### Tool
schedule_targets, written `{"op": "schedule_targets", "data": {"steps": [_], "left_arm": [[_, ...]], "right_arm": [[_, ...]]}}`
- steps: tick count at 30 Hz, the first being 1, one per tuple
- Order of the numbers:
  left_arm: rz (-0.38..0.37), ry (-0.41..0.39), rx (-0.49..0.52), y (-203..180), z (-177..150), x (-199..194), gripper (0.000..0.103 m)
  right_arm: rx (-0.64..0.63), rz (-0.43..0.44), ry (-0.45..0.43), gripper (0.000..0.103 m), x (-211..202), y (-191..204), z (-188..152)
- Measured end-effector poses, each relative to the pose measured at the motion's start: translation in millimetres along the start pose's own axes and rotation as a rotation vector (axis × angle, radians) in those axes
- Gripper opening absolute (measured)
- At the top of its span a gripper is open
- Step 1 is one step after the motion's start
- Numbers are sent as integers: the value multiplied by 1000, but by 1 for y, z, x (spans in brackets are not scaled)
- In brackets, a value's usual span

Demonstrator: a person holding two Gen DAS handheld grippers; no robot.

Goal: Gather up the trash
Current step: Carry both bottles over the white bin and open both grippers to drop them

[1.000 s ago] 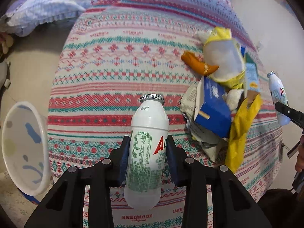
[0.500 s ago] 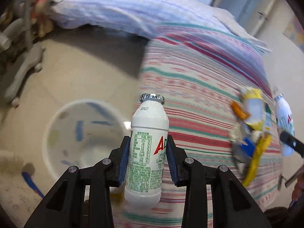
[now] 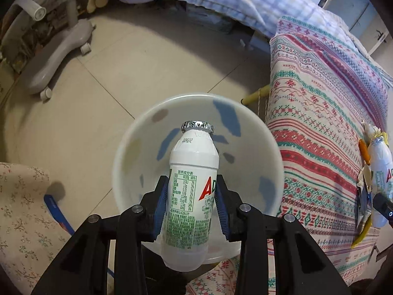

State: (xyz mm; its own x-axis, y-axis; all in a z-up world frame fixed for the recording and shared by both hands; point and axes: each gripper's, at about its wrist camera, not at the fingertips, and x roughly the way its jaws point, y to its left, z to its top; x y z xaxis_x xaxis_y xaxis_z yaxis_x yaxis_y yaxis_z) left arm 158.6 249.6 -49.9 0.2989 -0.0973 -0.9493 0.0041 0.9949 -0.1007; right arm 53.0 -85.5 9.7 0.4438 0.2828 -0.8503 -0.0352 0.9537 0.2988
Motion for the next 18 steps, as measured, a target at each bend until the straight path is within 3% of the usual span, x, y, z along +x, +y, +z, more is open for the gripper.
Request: {"op": "schedule_targets", "data": {"steps": [7, 9, 10, 11, 14, 18], "left_arm": [[-7, 9, 19, -2, -2, 3, 42], [-16, 4, 17, -3, -4, 0, 61], [-13, -6, 14, -2, -5, -3, 77], [-8, -18, 9, -1, -7, -7, 84], [-12, -38, -7, 4, -13, -18, 90], [40, -70, -29, 17, -27, -34, 93]], "right_arm": [[-5, -3, 35, 36, 22, 17, 3], [-9, -2, 43, 36, 26, 21, 4], [-11, -2, 45, 36, 27, 24, 4], [-15, -2, 47, 36, 28, 26, 4], [-29, 1, 49, 36, 31, 34, 7], [-46, 18, 52, 36, 35, 46, 7]]}}
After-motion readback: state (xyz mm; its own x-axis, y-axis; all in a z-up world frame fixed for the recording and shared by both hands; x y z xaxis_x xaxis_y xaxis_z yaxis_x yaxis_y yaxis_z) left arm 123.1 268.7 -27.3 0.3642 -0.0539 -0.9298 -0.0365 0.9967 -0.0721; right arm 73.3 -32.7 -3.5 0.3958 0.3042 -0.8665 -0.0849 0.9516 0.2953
